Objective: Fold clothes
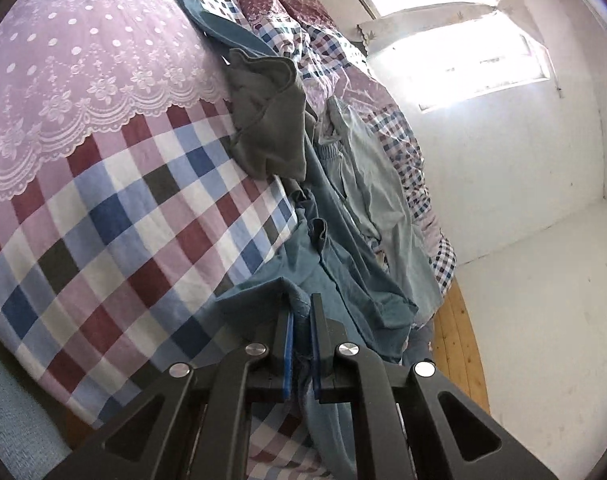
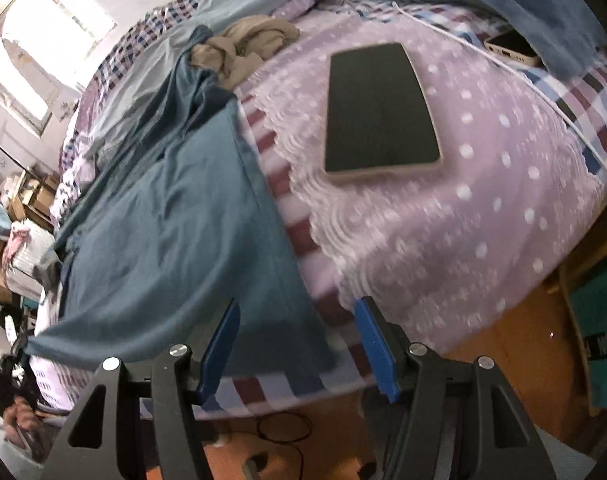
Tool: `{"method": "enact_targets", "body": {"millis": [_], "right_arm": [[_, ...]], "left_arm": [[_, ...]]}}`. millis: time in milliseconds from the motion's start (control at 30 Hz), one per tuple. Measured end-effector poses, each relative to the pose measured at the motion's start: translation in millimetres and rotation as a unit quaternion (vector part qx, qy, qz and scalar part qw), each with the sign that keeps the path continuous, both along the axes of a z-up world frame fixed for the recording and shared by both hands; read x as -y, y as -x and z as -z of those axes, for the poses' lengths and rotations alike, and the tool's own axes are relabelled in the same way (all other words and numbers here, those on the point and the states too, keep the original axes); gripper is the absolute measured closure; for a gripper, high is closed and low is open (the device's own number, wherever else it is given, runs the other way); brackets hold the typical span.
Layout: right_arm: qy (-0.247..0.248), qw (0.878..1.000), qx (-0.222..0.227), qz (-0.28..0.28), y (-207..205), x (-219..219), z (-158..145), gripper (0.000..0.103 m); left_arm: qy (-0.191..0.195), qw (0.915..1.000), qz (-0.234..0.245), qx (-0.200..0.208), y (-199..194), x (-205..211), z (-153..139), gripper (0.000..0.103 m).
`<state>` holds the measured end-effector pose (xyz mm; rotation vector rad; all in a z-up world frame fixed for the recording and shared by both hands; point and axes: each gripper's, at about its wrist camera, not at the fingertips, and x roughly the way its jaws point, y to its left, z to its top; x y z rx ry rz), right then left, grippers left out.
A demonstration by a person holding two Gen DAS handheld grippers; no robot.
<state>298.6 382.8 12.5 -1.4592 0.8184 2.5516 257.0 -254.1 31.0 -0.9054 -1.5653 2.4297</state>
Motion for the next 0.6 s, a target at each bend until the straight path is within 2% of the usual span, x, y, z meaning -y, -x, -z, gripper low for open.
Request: {"method": "enact_targets", "body": {"millis": [167,300,433,533,600], "right_arm": [[-0.005,1.000,0.015,-0.025,-0.5,4.1,11.4,0.039],[-0.040,0.997,0.031,-0.054,6.7,16.5,20.1,0.039],[-0.051,0.995,0.043,-0.070,11.7,22.8,28.7,0.040],[-0.052,0.995,0.038,-0.075,13.7,24.4,29.2,0.050],[-0.060,0.994,0.038,-0.081,15.2,28.5,29.4,0.066]], "left_arm": [[0.000,1.0000,-0.001,0.006,7.1,-4.9,1.8,0.098],[0.006,0.9999,0.000,0.008,7.8,-9.6,1.8,0.098],[0.008,0.9999,-0.001,0.010,5.0,-10.4,1.8,0.098],[0.008,0.9999,0.001,0.013,4.1,-10.0,2.6,0.098],[0.009,0.9999,0.002,0.014,4.5,-9.9,3.1,0.098]]}}
